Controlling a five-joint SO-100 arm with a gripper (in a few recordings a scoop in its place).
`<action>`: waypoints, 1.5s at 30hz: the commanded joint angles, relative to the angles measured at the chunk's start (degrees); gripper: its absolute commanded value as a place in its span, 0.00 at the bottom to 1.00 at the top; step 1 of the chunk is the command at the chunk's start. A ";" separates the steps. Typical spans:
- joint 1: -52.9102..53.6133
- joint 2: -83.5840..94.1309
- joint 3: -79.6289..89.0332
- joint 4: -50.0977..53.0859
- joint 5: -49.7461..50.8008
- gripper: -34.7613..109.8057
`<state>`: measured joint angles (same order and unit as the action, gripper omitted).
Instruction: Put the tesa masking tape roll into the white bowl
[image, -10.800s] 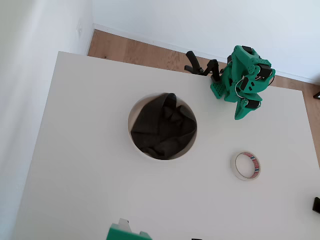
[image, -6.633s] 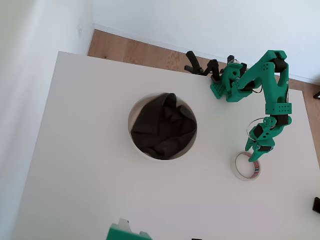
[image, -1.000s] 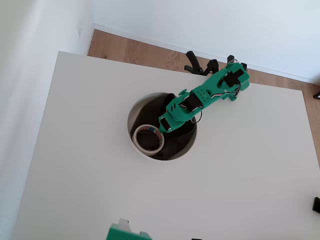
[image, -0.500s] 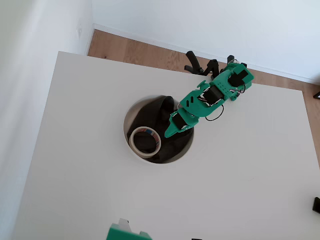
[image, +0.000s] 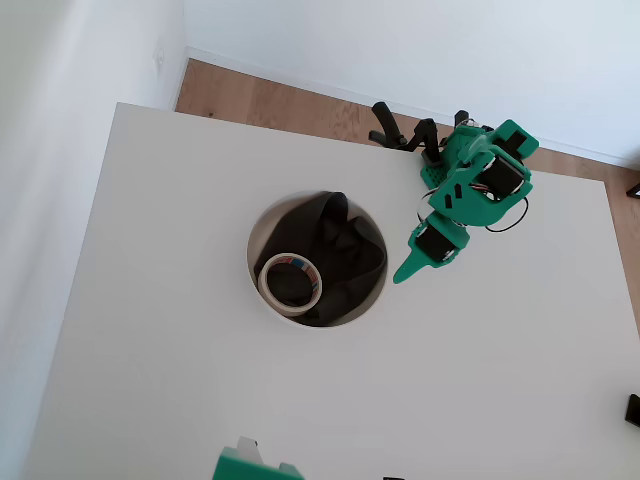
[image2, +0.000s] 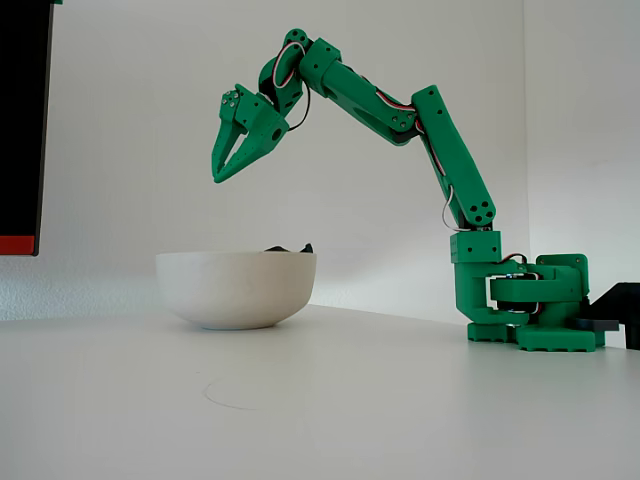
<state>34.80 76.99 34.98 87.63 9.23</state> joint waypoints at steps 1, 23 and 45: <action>-7.38 10.02 -3.16 4.48 -0.09 0.18; -45.00 33.05 41.31 1.93 0.09 0.18; -33.93 57.13 91.76 -28.56 -2.72 0.18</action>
<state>1.67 128.32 123.75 60.91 4.66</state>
